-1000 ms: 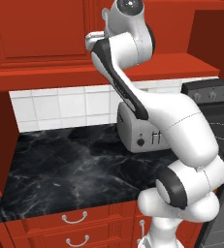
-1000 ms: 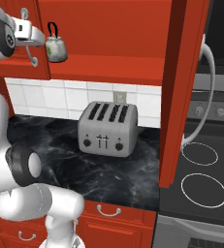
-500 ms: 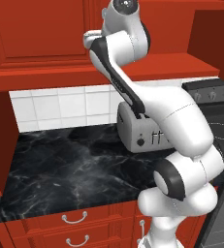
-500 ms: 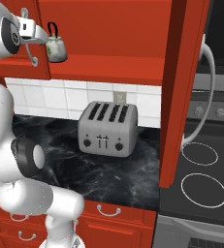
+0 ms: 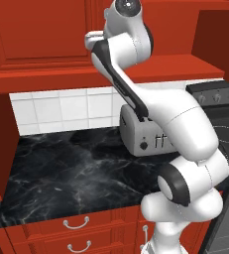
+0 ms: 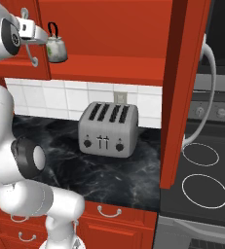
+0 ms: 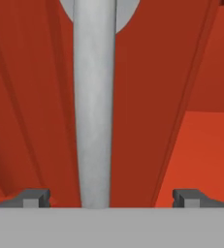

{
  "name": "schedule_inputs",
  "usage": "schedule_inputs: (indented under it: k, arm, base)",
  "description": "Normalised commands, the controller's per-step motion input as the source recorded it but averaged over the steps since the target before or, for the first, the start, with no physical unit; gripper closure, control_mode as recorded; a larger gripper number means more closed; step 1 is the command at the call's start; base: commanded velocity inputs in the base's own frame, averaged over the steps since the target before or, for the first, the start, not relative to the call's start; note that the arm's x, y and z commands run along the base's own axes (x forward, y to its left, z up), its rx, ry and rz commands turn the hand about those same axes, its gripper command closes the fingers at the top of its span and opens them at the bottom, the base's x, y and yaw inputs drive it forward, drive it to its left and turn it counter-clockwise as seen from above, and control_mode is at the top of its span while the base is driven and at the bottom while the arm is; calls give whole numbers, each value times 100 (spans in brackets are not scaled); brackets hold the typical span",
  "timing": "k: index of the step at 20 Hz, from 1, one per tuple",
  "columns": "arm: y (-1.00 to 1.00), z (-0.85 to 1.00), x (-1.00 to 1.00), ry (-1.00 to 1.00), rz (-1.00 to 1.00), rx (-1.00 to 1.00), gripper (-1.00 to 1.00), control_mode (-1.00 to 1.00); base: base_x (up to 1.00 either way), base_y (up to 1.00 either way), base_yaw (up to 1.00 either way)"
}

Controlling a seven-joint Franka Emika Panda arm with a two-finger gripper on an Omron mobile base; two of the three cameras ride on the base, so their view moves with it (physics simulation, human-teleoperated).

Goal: Open the cabinet, pick the kettle from the cabinet, and place it in the sink.

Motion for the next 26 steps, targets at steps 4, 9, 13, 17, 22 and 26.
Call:
schedule_inputs:
  k: [4,9,13,17,22,26]
  arm:
    - [23,-6,23,0,-5,0,100,-100]
    - [19,-3,20,0,-6,0,100,-100]
    - [18,-2,13,0,-6,0,100,-100]
    - [19,-5,7,0,-6,0,100,-100]
    - [17,-7,-2,0,-3,0,100,-100]
    - [17,-8,-17,0,0,2,100,-100]
  base:
    - [0,0,0]
    - [0,0,0]
    - [0,0,0]
    - [0,0,0]
    - [0,0,0]
    - [0,0,0]
